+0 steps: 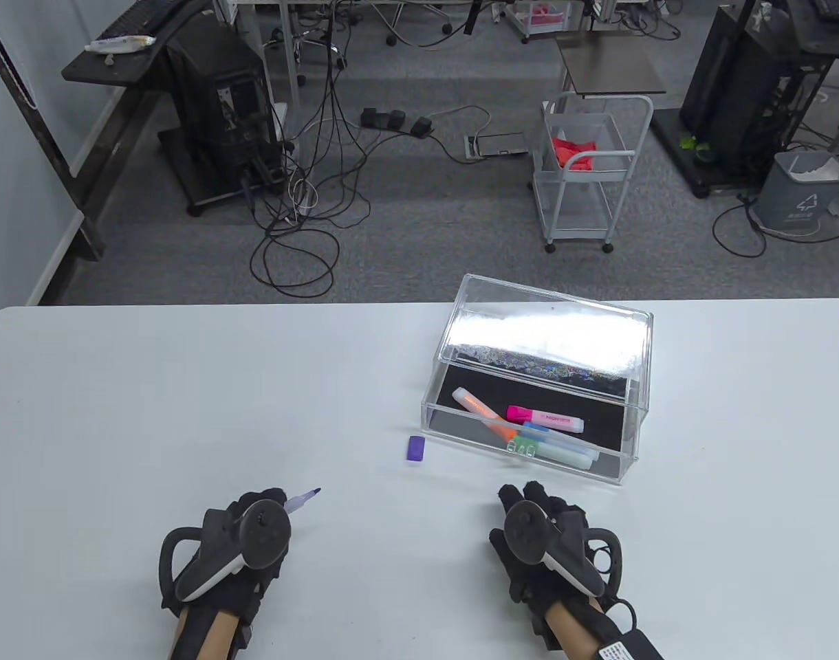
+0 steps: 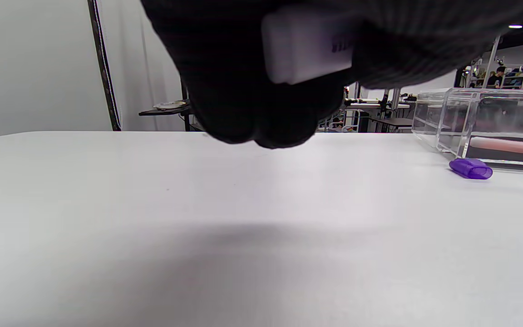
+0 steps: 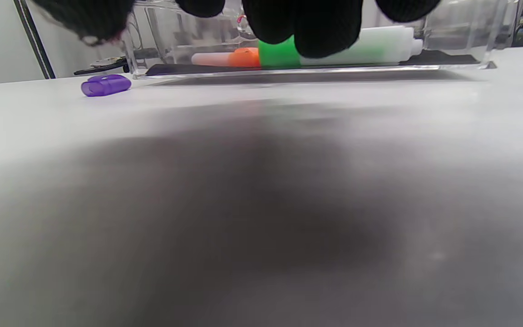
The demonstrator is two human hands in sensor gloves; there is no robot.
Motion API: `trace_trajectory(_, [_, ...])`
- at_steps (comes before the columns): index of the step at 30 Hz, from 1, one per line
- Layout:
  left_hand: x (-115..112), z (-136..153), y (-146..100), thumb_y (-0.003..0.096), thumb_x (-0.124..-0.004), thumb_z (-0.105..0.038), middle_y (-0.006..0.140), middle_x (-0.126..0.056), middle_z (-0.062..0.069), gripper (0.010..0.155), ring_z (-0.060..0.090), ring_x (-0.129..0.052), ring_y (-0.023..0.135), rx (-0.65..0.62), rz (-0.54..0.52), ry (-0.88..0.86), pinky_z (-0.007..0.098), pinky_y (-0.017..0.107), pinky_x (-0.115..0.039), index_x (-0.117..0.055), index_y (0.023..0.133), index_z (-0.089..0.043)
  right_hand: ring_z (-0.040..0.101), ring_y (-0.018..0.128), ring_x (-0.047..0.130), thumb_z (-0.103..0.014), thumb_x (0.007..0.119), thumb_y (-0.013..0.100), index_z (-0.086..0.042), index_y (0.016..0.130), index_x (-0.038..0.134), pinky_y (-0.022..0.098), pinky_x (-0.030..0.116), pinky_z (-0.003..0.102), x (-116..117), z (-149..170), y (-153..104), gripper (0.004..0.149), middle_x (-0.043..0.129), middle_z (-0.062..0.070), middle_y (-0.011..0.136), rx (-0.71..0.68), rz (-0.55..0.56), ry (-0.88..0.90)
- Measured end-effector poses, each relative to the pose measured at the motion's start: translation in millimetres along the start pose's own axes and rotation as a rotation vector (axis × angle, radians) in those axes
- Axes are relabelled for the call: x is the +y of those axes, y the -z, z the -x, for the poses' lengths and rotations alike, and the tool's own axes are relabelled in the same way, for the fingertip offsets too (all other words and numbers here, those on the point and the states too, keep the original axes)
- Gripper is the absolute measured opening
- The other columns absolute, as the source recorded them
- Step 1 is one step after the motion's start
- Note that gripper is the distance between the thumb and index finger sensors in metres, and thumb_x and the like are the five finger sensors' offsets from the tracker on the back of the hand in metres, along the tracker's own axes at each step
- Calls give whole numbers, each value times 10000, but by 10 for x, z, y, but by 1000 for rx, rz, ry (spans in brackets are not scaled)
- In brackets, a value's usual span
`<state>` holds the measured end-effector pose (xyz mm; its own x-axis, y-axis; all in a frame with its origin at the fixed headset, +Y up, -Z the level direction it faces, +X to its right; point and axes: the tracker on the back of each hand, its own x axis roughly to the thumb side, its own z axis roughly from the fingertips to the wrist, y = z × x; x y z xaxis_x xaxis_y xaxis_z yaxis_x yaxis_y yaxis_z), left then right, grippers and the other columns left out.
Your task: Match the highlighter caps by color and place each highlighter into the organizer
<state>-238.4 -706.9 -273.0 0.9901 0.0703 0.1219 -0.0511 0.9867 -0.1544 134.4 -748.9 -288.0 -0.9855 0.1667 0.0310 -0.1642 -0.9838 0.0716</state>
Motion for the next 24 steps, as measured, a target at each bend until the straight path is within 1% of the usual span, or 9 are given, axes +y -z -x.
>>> trace_trajectory(2, [-53,31,10,615,-715,-444,1027,-732,43,563,204,-996,827,23,19,-13,391,656,-907,-540,1090,-198,377,875,777,-488,754,420,-284,1020,520,654,575,652,-35,-72,35,676,615,153,1070,-9,-16,53])
trace_trajectory(5, [-103,44,18,614,-712,-447,1028,-732,42,564,202,-996,827,40,30,-3,390,656,-906,-539,1091,-199,368,825,835,-477,767,423,-274,1016,547,631,619,644,-92,-207,119,665,678,169,1038,-26,-15,78])
trace_trajectory(8, [-114,60,14,616,-710,-447,1030,-730,42,564,204,-995,827,54,28,-11,388,658,-904,-537,1092,-200,359,807,860,-481,771,426,-287,1015,558,622,642,636,-114,-425,300,656,703,165,1029,-31,-45,50])
trace_trajectory(10, [-111,84,0,616,-710,-446,1032,-729,42,563,205,-993,828,60,24,-24,390,657,-903,-538,1092,-200,360,803,865,-476,776,423,-289,1014,560,620,642,638,-102,-585,446,657,706,165,1026,-19,-43,45])
trace_trajectory(11, [-108,104,-11,617,-709,-447,1034,-728,41,563,205,-992,830,64,21,-22,389,658,-903,-537,1093,-202,360,799,868,-474,778,422,-291,1011,566,617,644,639,-81,-713,548,652,714,166,1022,-15,-36,31])
trace_trajectory(15, [-124,198,-42,617,-708,-447,1034,-727,43,562,207,-992,828,83,21,-42,391,658,-900,-537,1093,-202,359,800,873,-481,779,421,-311,1014,557,617,649,636,11,-1039,769,656,711,165,1026,4,-40,-42])
trace_trajectory(18, [-156,264,-43,617,-708,-447,1037,-724,43,563,206,-991,829,100,34,-54,392,658,-899,-536,1094,-202,358,794,880,-485,781,418,-331,1011,566,615,652,635,79,-1282,946,649,721,164,1021,25,-2,-140])
trace_trajectory(21, [-170,299,-36,617,-708,-447,1037,-724,44,563,207,-991,827,109,40,-59,392,657,-899,-537,1094,-201,351,776,896,-492,780,415,-337,1008,573,609,664,629,127,-1417,1064,646,745,166,1005,54,13,-219])
trace_trajectory(24, [-181,319,-28,617,-708,-447,1037,-725,44,563,207,-992,826,114,44,-63,392,656,-899,-536,1094,-201,344,764,906,-503,776,416,-343,1008,569,607,672,623,200,-1529,1179,648,759,162,994,87,-9,-298])
